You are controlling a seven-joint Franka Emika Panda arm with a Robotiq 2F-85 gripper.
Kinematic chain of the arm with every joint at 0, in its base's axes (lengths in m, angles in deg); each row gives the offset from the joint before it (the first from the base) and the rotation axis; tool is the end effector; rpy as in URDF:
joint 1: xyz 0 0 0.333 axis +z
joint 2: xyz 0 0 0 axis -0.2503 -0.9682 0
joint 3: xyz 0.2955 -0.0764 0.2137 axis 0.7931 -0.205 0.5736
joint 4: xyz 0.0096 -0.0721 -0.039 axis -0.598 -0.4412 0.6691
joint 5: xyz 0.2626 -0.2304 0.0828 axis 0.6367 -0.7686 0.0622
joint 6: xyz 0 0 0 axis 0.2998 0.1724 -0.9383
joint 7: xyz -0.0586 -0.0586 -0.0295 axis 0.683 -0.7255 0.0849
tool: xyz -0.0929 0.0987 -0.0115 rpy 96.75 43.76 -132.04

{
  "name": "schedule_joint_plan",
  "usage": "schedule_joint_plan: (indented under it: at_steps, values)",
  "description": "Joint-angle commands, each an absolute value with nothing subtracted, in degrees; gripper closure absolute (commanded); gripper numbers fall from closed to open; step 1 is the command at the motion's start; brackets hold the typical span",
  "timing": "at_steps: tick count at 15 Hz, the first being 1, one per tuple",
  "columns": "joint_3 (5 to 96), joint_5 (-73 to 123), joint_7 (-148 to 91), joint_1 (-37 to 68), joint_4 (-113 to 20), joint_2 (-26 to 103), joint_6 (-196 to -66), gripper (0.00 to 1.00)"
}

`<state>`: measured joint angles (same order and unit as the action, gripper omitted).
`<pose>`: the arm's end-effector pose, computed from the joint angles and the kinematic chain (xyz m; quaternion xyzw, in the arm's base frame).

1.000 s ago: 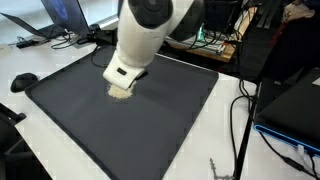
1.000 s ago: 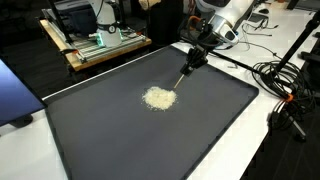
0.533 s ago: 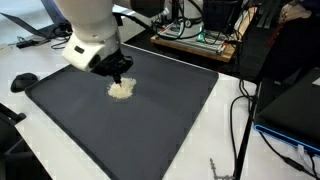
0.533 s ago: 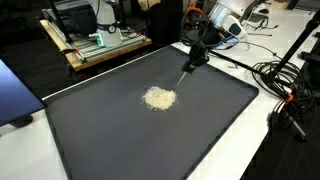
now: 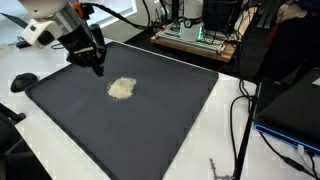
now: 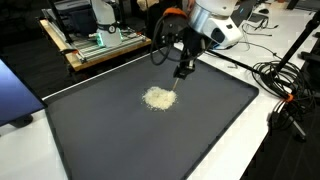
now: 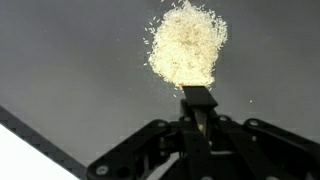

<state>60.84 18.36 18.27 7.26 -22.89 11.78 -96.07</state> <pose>0.7270 -0.0565 0.3455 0.9253 0.3628 -0.1104 0.0023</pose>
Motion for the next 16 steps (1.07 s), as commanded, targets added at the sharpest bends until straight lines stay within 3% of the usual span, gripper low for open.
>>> schedule_joint_plan:
  at_steps: [1,16]
  values:
    - [60.7,25.0,21.2,3.5,-21.2,11.2,-96.1,0.97]
    - [61.0,48.3,25.9,-9.6,-23.6,9.7,-98.4,0.97]
